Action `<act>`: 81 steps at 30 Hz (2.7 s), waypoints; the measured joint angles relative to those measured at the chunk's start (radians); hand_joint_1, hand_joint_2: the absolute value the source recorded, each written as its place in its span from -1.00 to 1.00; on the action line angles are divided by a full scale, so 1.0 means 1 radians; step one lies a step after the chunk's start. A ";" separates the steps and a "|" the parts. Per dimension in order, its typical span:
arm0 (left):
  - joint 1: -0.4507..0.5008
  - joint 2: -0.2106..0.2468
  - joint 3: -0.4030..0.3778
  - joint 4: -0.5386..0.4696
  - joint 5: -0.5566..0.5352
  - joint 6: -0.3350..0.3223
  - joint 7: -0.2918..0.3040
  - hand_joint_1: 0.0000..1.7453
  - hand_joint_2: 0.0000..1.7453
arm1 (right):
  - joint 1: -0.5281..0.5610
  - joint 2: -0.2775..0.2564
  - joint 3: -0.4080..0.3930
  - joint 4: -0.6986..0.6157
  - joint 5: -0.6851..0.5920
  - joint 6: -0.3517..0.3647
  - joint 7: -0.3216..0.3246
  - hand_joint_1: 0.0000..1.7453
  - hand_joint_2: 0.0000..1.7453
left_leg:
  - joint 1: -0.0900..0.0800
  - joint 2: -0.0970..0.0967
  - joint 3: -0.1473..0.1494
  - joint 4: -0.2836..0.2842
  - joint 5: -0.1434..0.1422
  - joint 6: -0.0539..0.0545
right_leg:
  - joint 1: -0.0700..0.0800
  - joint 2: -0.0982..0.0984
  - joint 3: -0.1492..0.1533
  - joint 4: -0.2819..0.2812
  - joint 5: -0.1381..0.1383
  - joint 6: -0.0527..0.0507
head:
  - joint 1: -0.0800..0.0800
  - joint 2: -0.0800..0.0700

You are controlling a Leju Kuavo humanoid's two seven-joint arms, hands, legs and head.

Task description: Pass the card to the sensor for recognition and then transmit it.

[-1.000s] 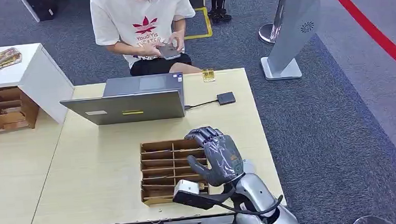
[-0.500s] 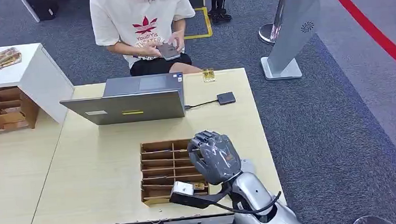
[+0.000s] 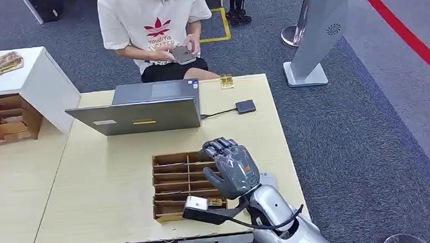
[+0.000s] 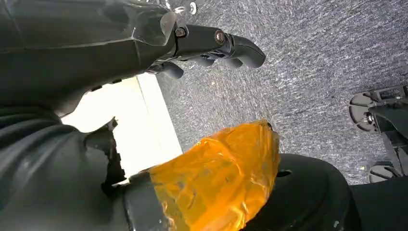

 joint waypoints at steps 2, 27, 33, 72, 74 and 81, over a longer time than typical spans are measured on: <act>0.000 0.000 0.000 0.000 0.000 0.000 0.000 -1.00 -1.00 | -0.002 0.000 0.002 0.002 0.000 0.000 0.000 -0.08 1.00 | 0.000 0.000 0.000 0.000 0.000 0.000 | 0.000 0.000 0.000 0.000 0.000 0.000 | 0.000 0.000; -0.005 0.000 -0.016 0.000 -0.007 -0.012 0.004 -1.00 -1.00 | -0.045 0.028 0.020 0.079 -0.012 0.036 0.009 0.22 1.00 | 0.000 0.000 0.000 0.000 0.000 0.000 | 0.000 0.000 0.000 0.000 0.000 0.000 | 0.000 0.000; -0.006 0.000 -0.017 0.000 -0.008 -0.013 0.010 -1.00 -1.00 | -0.057 0.040 0.020 0.115 -0.016 0.038 0.009 0.04 1.00 | 0.000 0.000 0.000 0.000 0.000 0.000 | 0.000 0.000 0.000 0.000 0.000 0.000 | 0.000 0.000; -0.011 0.000 -0.032 0.000 -0.009 -0.023 0.013 -1.00 -1.00 | -0.090 0.060 0.021 0.212 -0.027 0.054 0.018 0.00 1.00 | 0.000 0.000 0.000 0.000 0.000 0.000 | 0.000 0.000 0.000 0.000 0.000 0.000 | 0.000 0.000; -0.011 0.000 -0.035 0.000 -0.009 -0.023 0.013 -1.00 -1.00 | -0.092 0.061 0.021 0.217 -0.028 0.056 0.018 0.00 1.00 | 0.000 0.000 0.000 0.000 0.000 0.000 | 0.000 0.000 0.000 0.000 0.000 0.000 | 0.000 0.000; -0.011 0.000 -0.041 0.000 -0.010 -0.024 0.013 -1.00 -1.00 | -0.094 0.063 0.021 0.229 -0.029 0.056 0.018 0.02 1.00 | 0.000 0.000 0.000 0.000 0.000 0.000 | 0.000 0.000 0.000 0.000 0.000 0.000 | 0.000 0.000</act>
